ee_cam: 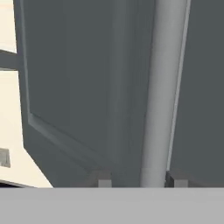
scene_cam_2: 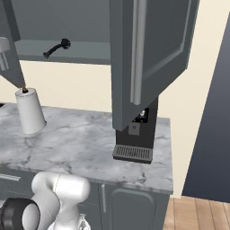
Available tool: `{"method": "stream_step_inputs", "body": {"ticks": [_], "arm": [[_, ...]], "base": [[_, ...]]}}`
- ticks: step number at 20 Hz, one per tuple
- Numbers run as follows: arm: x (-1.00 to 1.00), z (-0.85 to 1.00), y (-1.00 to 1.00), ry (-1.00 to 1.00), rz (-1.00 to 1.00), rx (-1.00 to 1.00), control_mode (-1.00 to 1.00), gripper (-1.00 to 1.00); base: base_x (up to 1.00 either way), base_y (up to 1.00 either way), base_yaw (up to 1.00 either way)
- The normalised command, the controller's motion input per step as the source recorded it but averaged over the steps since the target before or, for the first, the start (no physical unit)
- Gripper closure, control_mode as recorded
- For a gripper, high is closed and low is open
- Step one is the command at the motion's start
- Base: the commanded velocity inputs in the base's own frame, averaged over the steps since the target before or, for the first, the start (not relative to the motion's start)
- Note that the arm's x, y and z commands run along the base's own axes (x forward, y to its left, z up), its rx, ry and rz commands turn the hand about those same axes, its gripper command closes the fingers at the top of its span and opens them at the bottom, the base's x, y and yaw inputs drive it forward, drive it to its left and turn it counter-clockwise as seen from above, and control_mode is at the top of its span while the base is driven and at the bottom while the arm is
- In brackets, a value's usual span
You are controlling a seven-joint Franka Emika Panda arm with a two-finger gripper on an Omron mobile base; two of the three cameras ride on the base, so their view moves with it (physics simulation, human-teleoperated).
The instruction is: Open the cabinet. Pick the dish brush and place it next to the sink. Then close the cabinet.
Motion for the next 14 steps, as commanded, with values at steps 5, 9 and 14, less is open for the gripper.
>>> {"method": "stream_step_inputs", "body": {"ticks": [5, 9, 14], "arm": [[-0.71, 0.03, 0.7, 0.0, 0.05, -0.11, -1.0, 1.0], [-0.2, 0.0, 0.56, 0.0, 0.0, -0.11, -1.0, -1.0], [-0.42, 0.06, 0.15, -0.02, 0.0, -0.05, -1.0, -1.0]], "base": [[0.0, 0.0, 0.0], [0.0, 0.0, 0.0], [0.0, 0.0, 0.0]]}}
